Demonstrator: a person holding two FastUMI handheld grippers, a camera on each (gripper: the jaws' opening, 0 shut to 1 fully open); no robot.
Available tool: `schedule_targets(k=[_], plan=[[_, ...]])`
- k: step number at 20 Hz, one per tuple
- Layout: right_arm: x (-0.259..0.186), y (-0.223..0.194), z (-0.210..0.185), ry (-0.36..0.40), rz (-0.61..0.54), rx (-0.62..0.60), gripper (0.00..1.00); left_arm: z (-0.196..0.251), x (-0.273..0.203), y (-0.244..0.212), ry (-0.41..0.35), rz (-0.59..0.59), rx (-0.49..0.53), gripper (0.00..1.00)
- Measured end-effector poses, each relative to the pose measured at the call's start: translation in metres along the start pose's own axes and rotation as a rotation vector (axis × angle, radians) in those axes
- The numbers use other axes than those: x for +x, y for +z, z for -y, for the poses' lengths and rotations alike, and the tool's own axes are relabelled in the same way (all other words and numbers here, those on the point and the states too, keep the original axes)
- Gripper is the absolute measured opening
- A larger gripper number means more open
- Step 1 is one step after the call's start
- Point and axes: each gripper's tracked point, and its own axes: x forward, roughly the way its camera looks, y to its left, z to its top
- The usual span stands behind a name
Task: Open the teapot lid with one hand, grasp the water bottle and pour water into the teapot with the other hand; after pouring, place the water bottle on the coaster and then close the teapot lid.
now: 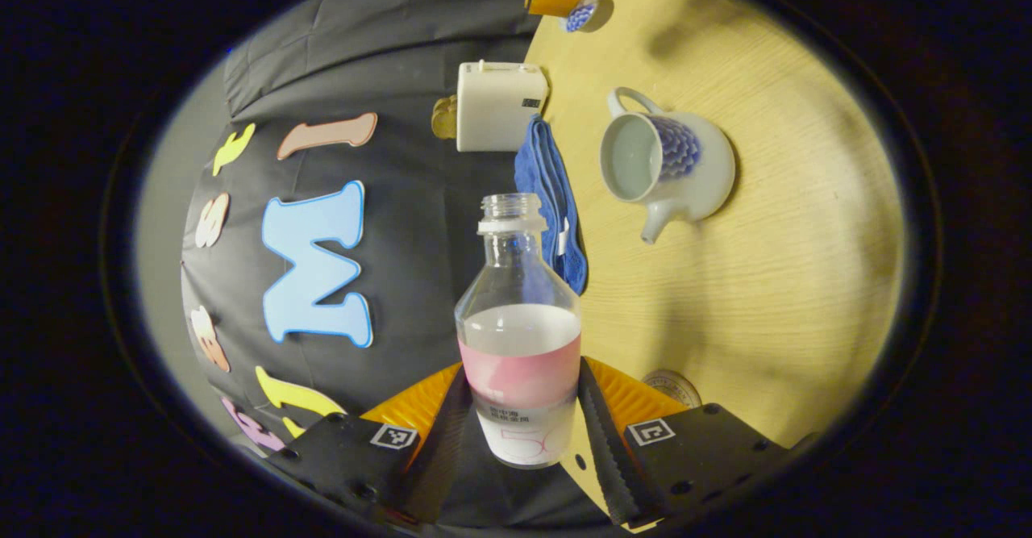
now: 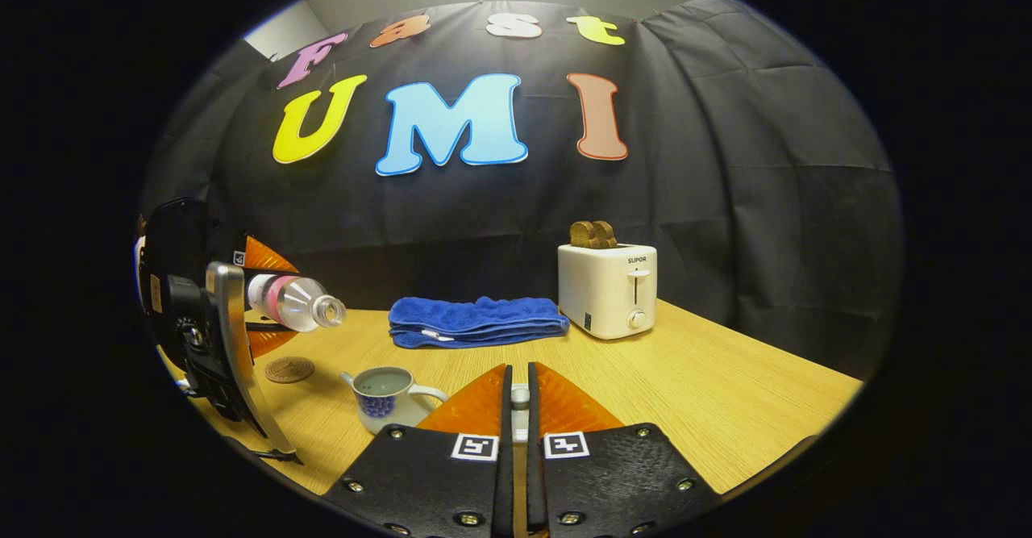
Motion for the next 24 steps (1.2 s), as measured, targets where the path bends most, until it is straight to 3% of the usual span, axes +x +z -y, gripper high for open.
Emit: schedule_targets(k=[10,24], plan=[[-0.002,0.0,0.004,-0.006,0.002,0.01,0.06,-0.007,0.006,0.007,-0.013,-0.006,0.193,0.85],[-0.002,-0.001,0.003,0.0,-0.001,0.009,0.06,-0.018,0.009,0.018,-0.017,0.008,0.334,0.85]])
